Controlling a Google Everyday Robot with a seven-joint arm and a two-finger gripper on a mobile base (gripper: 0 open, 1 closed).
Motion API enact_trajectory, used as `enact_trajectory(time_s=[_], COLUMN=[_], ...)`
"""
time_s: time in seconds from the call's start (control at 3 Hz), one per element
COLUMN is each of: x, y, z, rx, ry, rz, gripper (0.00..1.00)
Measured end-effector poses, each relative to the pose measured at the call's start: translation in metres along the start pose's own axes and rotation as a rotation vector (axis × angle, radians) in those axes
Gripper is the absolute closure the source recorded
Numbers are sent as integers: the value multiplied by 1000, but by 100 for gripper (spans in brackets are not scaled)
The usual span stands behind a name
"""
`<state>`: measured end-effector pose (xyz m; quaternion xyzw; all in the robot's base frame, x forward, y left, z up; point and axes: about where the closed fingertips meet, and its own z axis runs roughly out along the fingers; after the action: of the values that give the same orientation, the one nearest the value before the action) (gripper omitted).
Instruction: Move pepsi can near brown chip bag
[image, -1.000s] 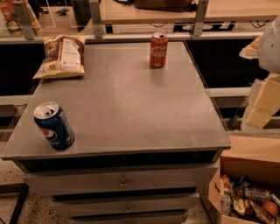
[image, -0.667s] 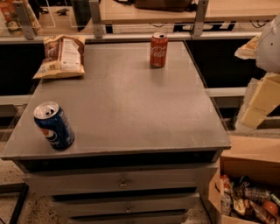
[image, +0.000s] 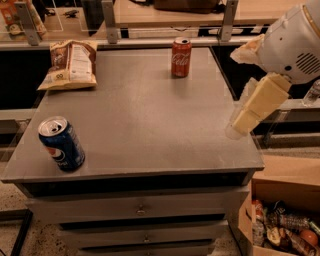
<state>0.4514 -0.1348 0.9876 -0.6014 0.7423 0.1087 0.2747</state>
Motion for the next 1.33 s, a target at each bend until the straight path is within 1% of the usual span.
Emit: enact_trajectory(time_s=[0.33, 0.67, 1.0, 1.33], x=[-48, -48, -61, -82], y=[5, 5, 14, 26], z=[17, 17, 42, 72], rx=[-60, -60, -98, -103], ry=[-168, -168, -239, -298], rz=[12, 12, 10, -32], gripper=[0, 0, 0, 0])
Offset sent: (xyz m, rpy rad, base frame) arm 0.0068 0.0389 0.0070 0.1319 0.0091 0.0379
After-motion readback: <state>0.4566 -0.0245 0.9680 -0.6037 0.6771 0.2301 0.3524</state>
